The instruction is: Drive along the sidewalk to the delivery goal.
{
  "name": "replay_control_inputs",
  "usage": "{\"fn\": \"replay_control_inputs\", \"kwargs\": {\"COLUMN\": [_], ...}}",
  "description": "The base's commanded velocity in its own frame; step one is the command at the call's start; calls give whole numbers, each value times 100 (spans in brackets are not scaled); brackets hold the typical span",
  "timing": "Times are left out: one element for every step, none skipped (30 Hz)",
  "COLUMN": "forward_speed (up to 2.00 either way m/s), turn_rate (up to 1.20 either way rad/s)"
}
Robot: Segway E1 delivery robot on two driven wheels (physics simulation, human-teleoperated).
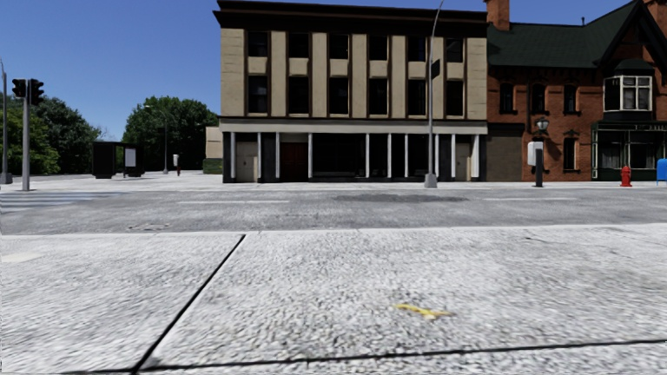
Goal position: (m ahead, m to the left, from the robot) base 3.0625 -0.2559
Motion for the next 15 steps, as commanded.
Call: {"fn": "replay_control_inputs", "kwargs": {"forward_speed": [146,146,146,146,146,146,146,146,146,145,142,142,138,136,135], "turn_rate": [0,0,0,0,0,0,0,0,0,0,0,0,-19,-40,-50]}}
